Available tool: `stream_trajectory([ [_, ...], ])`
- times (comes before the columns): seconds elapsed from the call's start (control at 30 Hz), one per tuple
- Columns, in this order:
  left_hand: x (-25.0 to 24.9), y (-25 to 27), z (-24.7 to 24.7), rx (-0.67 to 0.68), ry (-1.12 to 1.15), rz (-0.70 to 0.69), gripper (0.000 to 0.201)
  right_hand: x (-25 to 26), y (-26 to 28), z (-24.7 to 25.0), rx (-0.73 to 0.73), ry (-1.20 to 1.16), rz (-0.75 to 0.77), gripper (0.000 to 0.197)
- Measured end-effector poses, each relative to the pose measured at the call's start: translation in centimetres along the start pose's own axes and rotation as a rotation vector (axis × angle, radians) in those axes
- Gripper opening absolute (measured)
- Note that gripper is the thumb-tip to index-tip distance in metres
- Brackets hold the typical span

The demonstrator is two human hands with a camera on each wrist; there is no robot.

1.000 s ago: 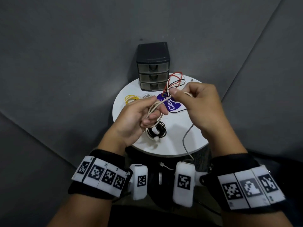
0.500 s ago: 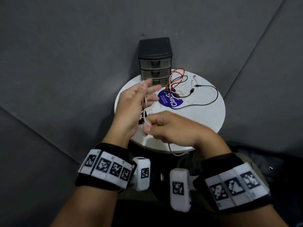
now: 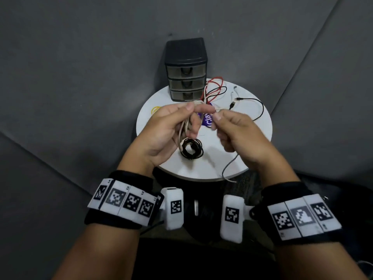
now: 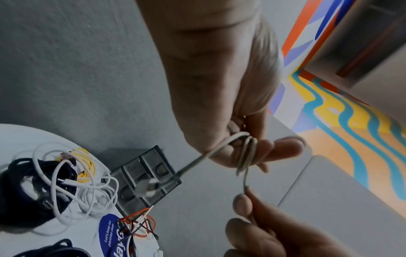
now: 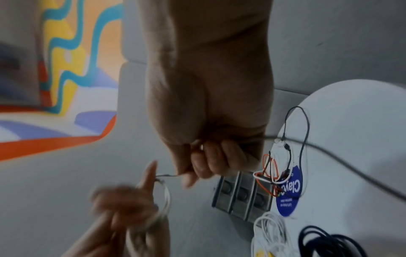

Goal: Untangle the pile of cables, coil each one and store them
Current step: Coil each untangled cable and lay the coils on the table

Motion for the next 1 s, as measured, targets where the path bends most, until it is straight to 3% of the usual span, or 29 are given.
stream_trajectory([
  [0.1,0.2,-0.5,0.6,-0.129,0.078,-0.053,0.03,0.2,0.5,-2.3,0.229,0.099,-0.063,0.033],
  [0.17,0.8,-1.0,0.9,-0.209,-0.009,-0.089,0.032,1.1,0.7,-3.1,0.345,0.134,-0.085,0.032],
  [0.23,1.4,-1.2,1.0,-0.206,-0.167,-0.115,0.034,2.2,0.7,-2.8,0.383,0.158,-0.077,0.028],
  [0.43,-0.3,-1.2,0.0,-0.049,-0.596,-0.101,0.032,3.8,0.5,-0.3,0.233,0.151,0.049,0.022],
  [0.53,-0.9,-1.2,-1.2,0.021,-0.605,-0.065,0.025,3.6,0.7,0.0,0.178,0.128,0.099,0.021],
  [0.67,-0.4,-0.4,-1.5,0.123,-0.645,0.015,0.027,3.5,0.4,2.0,-0.008,0.096,0.131,0.023],
  [0.73,0.0,0.0,-1.3,0.176,-0.625,0.025,0.023,3.5,0.5,2.5,-0.035,0.117,0.128,0.028],
  [0.83,-0.1,0.0,-0.9,0.141,-0.437,-0.008,0.026,2.8,0.2,1.7,0.009,0.105,0.088,0.043],
  [0.9,-0.4,0.0,-0.6,0.082,-0.259,-0.029,0.027,2.2,-0.2,0.7,0.08,0.113,0.031,0.048],
  [1.0,-1.0,-0.6,1.1,-0.106,-0.025,-0.1,0.026,1.6,-0.6,-1.0,0.217,0.314,-0.022,0.052],
])
Point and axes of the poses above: each hand's wrist, its own y-axis away from the middle knuckle, its own z-axis out of the back of the hand, x = y × z, the point moved 3 cm from there along -y, towards the middle knuckle
